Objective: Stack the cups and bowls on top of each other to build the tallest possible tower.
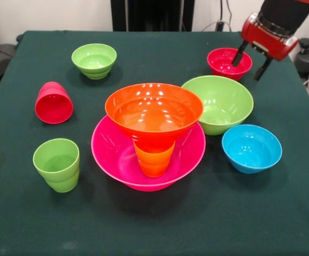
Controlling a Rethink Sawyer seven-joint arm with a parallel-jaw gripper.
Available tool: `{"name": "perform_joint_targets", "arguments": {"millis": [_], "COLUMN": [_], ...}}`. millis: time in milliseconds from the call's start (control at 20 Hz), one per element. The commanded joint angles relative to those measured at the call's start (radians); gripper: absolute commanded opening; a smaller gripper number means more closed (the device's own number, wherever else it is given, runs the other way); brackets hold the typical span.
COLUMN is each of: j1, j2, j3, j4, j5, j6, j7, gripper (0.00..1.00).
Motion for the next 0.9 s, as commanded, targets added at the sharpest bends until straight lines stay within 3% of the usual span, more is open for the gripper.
{"name": "perform_joint_targets", "arguments": {"millis": [50,900], "j1": [0.041,-0.017], "j2": [-0.005,0.031], "j3": [0.073,0.05], "j4": [-0.069,-0.193], "j5": [0.036,0.013], "j6": [0.097,0.186], "j7": [0.16,0.088], "gripper": [1.0,1.0]}}
